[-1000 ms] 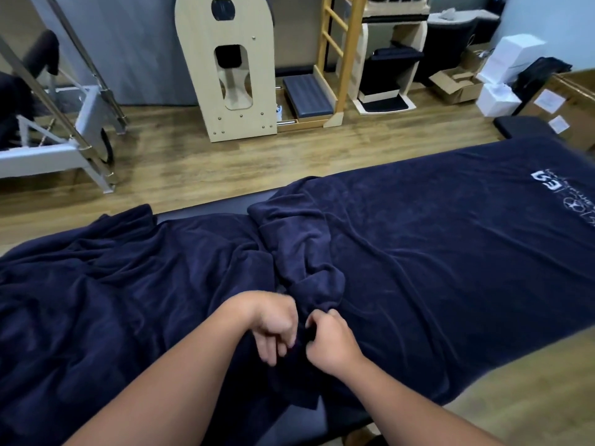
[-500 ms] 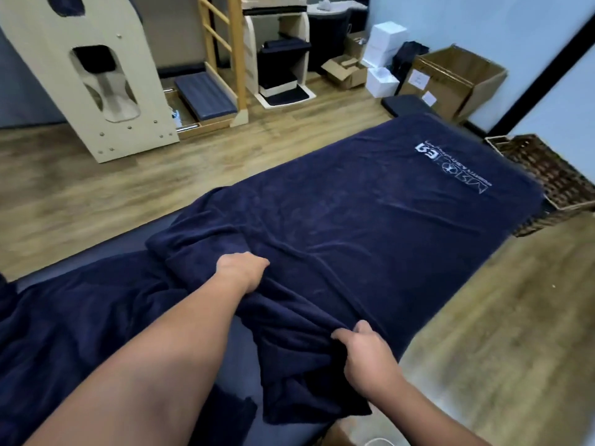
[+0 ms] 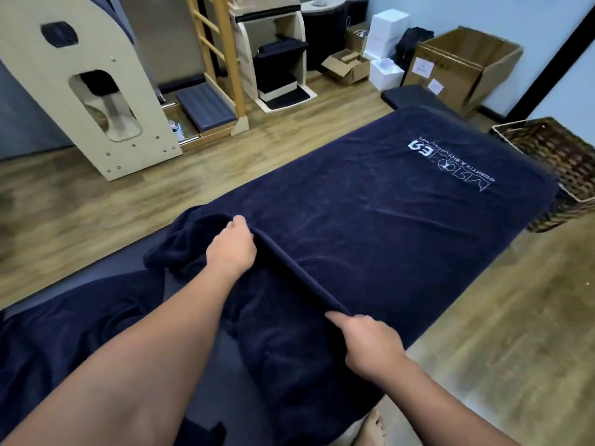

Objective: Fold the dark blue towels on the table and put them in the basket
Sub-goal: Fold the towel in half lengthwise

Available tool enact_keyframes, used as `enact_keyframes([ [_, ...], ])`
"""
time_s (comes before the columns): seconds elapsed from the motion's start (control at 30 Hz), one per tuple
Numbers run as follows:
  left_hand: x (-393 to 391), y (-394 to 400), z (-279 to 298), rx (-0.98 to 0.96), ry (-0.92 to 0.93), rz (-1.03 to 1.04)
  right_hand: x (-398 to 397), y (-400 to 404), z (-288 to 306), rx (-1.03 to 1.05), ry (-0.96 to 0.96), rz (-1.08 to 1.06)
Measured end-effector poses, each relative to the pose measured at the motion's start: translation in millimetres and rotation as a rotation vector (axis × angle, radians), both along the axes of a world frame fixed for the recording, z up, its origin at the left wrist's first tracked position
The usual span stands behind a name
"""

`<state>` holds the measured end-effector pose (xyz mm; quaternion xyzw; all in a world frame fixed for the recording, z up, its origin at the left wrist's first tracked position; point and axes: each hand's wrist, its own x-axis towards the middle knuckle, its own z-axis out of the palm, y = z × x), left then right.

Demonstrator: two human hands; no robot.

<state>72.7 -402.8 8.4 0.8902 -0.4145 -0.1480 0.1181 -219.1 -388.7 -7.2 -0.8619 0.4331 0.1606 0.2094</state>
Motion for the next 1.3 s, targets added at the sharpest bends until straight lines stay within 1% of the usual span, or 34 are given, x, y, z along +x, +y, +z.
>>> enact_keyframes([
  [0.13,-37.1,-50.7,12.2,-0.142,0.256,0.152,-41.6,-56.0,9.3,-0.088,-0.135,-0.277],
  [0.2,-55.1,-74.0,17.3,-0.222,0.351,0.196,-62.5,-80.5,16.2,-0.114,-0.145,-0.302],
  [0.23,-65.4,-85.9,18.8,-0.259,0.365,0.205,-74.0,-93.0,20.4,-0.136,-0.132,-0.288],
  [0.3,-85.0,-109.8,21.3,-0.314,0.357,0.220,-95.6,-117.0,30.5,-0.191,-0.077,-0.227],
  [0.4,-105.4,-141.2,22.7,-0.366,0.347,0.239,-124.1,-149.9,37.4,-0.194,-0.031,-0.176],
  [0.67,-144.1,-245.6,19.1,-0.398,0.364,0.259,-172.1,-243.7,43.0,-0.208,-0.057,-0.225],
  [0.77,-153.8,-300.0,11.8,-0.453,0.386,0.276,-180.5,-290.8,36.9,-0.220,-0.041,-0.209],
  [0.87,-166.7,-354.4,3.9,-0.480,0.365,0.250,-194.4,-337.6,32.0,-0.232,-0.009,-0.211],
  [1.03,-198.6,-441.2,-7.1,-0.455,0.389,0.171,-228.7,-401.2,31.0,-0.205,0.030,-0.242],
  [1.17,-229.6,-493.5,-7.9,-0.430,0.427,0.162,-252.9,-445.5,28.5,-0.196,0.023,-0.274],
  [1.3,-257.0,-543.5,-10.1,-0.414,0.443,0.187,-281.4,-497.2,24.9,-0.197,0.007,-0.260],
])
